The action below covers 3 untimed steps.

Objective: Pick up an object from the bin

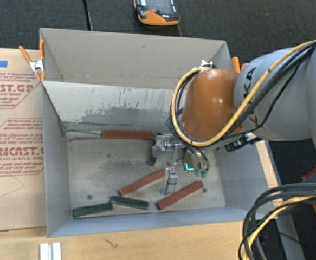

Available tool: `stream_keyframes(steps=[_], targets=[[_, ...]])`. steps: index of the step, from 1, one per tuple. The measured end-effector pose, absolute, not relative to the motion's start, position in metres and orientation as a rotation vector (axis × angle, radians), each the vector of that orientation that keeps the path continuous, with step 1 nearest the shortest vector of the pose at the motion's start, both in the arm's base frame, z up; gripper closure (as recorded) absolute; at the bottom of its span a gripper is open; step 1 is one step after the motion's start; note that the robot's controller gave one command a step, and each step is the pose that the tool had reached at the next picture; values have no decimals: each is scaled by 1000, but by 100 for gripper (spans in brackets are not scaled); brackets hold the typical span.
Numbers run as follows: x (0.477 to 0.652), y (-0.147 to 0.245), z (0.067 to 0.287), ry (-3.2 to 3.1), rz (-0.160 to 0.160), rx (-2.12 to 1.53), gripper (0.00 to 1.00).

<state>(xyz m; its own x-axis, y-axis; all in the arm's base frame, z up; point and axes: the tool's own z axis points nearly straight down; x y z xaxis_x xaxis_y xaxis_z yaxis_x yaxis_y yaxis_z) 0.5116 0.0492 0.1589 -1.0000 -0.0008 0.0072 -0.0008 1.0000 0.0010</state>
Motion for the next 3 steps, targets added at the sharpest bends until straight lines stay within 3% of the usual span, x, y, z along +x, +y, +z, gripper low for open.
stream_keyframes(steps=[1,2,3], targets=[[514,49,163,-3142,-2,0,0],[507,23,125,-3143,-2,223,0],[500,-5,101,-3134,-2,172,0]])
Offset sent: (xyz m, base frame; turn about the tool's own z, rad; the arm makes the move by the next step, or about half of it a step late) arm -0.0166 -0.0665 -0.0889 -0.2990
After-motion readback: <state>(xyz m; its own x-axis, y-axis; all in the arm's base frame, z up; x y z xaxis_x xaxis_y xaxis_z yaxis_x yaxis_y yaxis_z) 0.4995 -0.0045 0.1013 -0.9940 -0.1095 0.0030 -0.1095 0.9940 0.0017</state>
